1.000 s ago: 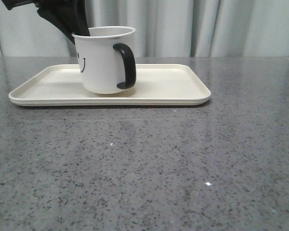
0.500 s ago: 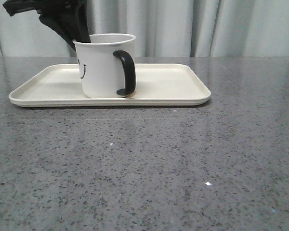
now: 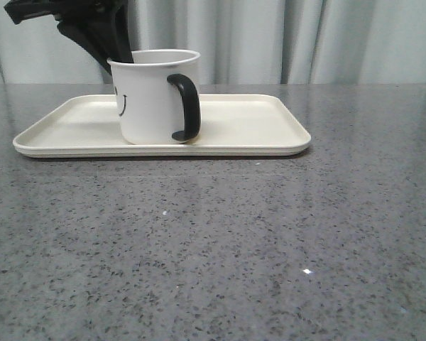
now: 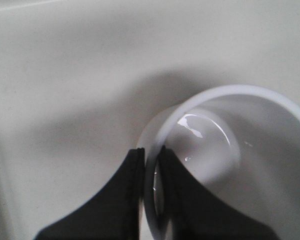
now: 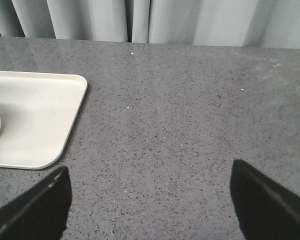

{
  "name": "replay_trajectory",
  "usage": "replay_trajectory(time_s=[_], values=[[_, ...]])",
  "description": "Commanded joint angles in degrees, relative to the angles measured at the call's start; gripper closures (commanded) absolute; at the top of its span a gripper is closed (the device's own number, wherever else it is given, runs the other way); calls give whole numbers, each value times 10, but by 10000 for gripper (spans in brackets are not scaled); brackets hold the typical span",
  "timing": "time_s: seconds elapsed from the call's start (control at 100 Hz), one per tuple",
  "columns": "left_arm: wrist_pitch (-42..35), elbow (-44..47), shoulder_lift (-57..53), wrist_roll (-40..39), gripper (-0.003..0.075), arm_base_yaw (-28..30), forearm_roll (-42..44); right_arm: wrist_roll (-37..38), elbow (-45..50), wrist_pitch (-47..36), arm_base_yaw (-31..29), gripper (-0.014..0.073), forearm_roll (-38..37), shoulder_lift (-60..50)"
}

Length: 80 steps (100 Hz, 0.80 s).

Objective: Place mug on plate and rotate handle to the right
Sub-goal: 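Lower the mug onto the tray with the left gripper, then open the left gripper and raise it away from the mug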

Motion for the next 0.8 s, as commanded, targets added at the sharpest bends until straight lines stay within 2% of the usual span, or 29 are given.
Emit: replay_trajectory(time_s=[0.0,0.27,0.34,0.79], values=[[-17,-20,-26,-5,739,-5,-5,0,-19,-46,-3,-44,-1,7],[-19,-20,-26,-1,736,-5,-6,0,-19,-46,-3,-44,-1,7],[-19,-20,-26,-1,708,-5,-6,0,-19,-46,-3,-44,-1,7],[-27,-20,-26,1,313,-5,-5,0,-19,-46,-3,-44,-1,7]])
